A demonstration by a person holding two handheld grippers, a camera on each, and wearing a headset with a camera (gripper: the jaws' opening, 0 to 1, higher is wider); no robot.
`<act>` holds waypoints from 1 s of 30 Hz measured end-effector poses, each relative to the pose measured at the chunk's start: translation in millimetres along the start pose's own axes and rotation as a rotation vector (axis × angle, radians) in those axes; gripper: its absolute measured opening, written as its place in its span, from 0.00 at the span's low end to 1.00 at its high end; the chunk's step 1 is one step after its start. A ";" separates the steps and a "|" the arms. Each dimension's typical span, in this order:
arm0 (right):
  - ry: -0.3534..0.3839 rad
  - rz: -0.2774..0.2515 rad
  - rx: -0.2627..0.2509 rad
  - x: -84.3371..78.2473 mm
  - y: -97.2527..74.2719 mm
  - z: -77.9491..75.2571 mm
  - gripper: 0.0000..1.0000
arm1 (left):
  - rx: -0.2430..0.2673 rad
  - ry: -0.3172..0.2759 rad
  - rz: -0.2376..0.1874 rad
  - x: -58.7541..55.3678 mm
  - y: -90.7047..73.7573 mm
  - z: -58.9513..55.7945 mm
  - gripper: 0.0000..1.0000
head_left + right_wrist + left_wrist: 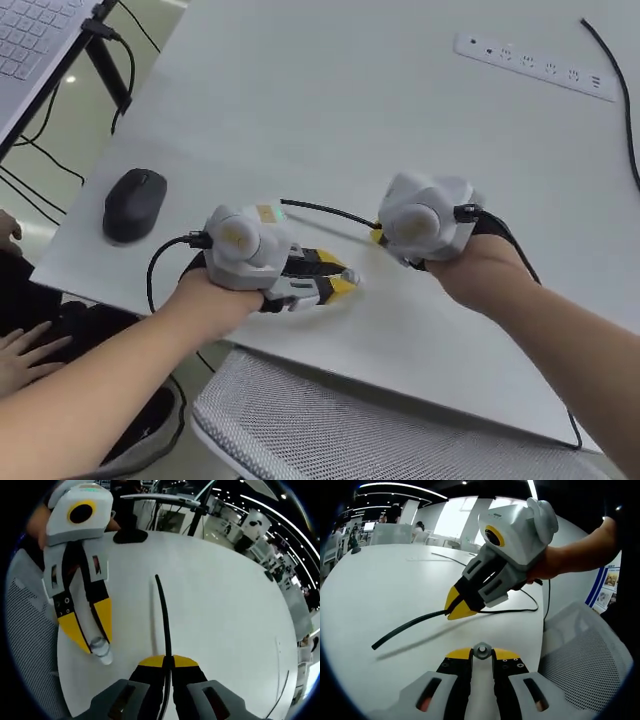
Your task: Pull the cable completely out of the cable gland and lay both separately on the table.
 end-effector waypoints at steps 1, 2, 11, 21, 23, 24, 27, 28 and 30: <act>-0.001 0.001 0.003 0.0 0.9 0.4 0.00 | 0.002 -0.001 0.000 -0.4 0.0 0.2 0.15; -0.001 0.002 0.005 -0.2 1.5 0.5 0.00 | 0.005 -0.004 0.000 -1.5 0.2 0.7 0.15; 0.000 0.015 0.027 -5.1 11.1 5.8 0.00 | 0.012 -0.020 0.007 -9.2 1.3 2.7 0.16; 0.017 0.018 0.031 -5.1 12.6 5.8 0.00 | 0.024 -0.014 0.008 -14.3 0.8 5.1 0.16; 0.021 0.018 0.033 -5.3 12.6 5.5 0.00 | 0.027 -0.014 0.008 -14.1 0.5 5.2 0.16; 0.023 0.016 0.033 -5.4 12.6 5.4 0.00 | 0.030 -0.010 0.009 -14.3 0.3 5.3 0.16; 0.033 0.011 0.034 -5.6 11.9 5.1 0.00 | 0.030 0.001 0.017 -15.2 1.4 4.5 0.16; 0.038 0.011 0.034 -5.8 11.8 4.9 0.00 | 0.030 0.018 0.026 -16.2 1.6 4.7 0.16; 0.042 0.010 0.035 -5.7 11.9 4.8 0.00 | 0.030 0.018 0.032 -16.9 1.3 4.3 0.16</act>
Point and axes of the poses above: the centre of the closed fingertips' face, and the gripper's own axes: y roughly forward along the fingers, z roughly to its left, x roughly out of its top, the point moved 3 cm from there along -y, roughly backward along the fingers, and after that the axes turned 13 degrees about y, right-handed, at the moved point
